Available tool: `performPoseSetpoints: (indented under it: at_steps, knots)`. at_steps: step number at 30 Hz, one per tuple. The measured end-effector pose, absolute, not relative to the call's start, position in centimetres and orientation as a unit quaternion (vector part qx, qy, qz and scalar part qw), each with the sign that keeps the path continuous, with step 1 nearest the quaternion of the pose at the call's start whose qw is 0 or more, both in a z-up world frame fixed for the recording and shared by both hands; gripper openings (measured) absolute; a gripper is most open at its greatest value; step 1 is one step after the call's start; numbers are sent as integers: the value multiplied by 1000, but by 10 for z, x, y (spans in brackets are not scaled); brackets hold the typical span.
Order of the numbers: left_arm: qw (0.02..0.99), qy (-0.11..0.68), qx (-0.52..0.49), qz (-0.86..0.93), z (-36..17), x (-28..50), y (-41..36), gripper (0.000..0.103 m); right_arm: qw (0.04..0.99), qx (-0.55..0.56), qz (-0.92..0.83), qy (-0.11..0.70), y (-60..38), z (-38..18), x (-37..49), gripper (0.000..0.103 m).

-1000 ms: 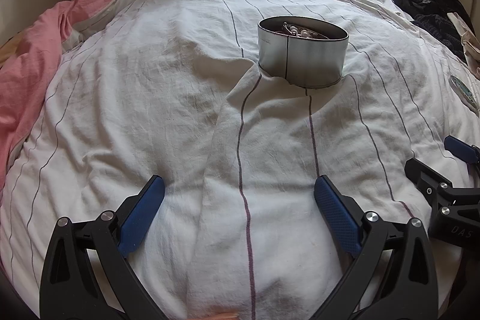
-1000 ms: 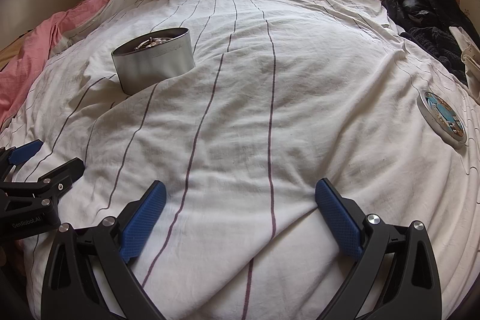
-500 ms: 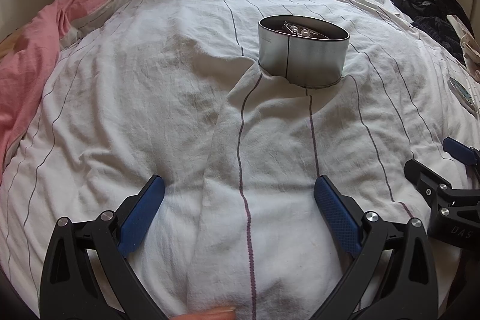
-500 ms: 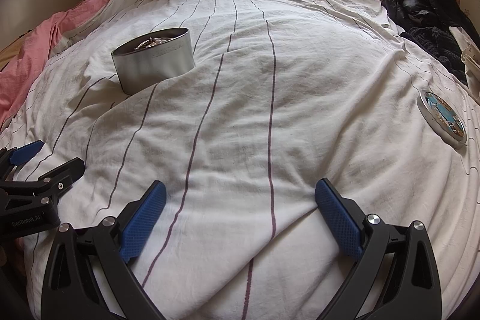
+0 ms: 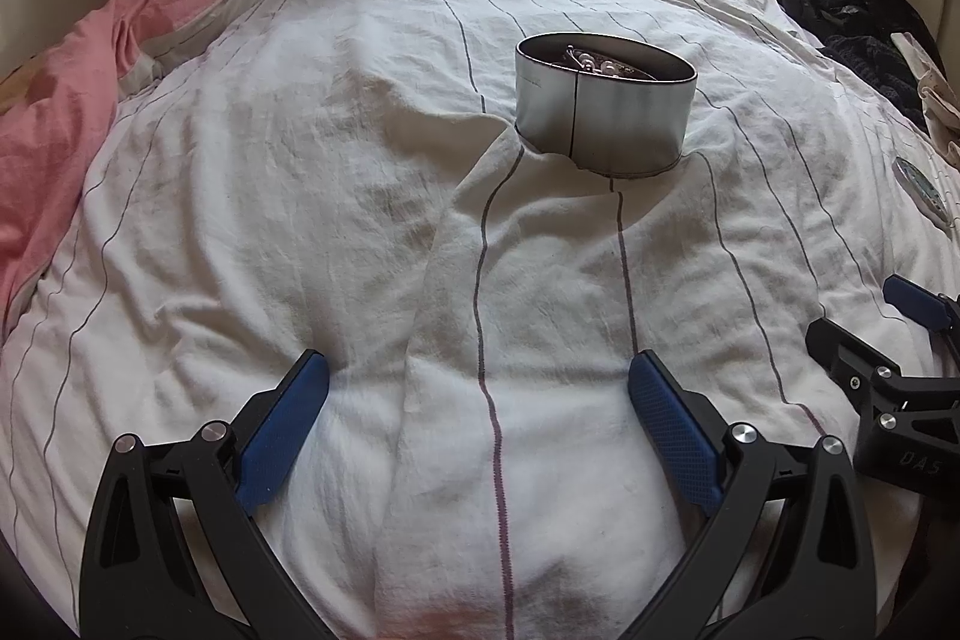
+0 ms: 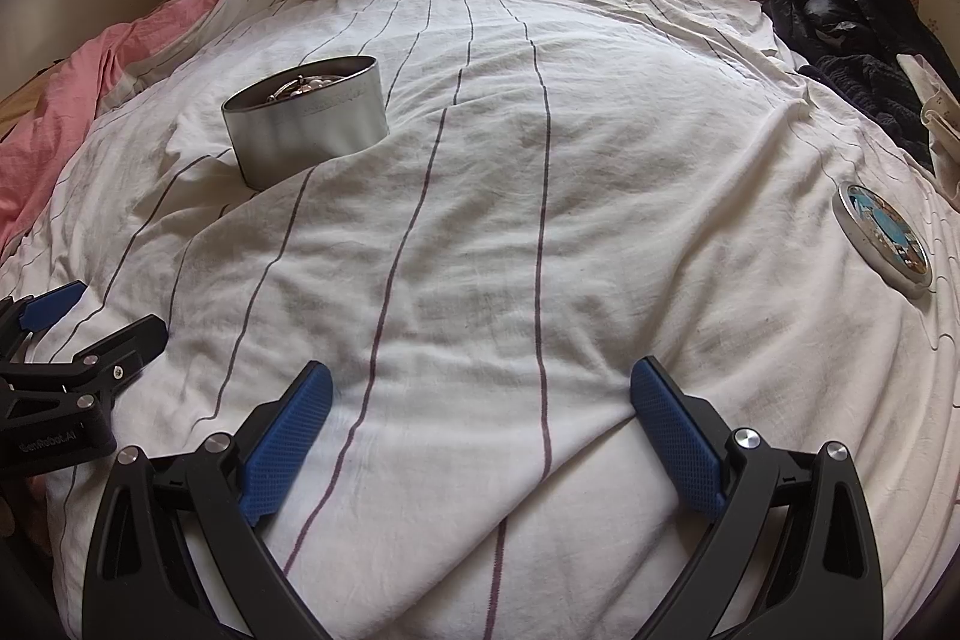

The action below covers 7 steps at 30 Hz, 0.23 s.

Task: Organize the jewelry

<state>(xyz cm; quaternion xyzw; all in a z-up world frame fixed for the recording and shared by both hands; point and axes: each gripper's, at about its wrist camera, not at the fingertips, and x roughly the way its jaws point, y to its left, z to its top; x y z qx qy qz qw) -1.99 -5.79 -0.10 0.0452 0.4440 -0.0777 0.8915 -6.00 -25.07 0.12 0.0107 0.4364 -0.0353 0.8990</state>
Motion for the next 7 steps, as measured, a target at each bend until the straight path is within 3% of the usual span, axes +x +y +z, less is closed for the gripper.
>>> performPoseSetpoints:
  at_steps: [7]
  knots:
    - [892, 443, 51, -74, 0, -20, -60, 96, 899, 11, -35, 436, -251, 1, -60, 96]
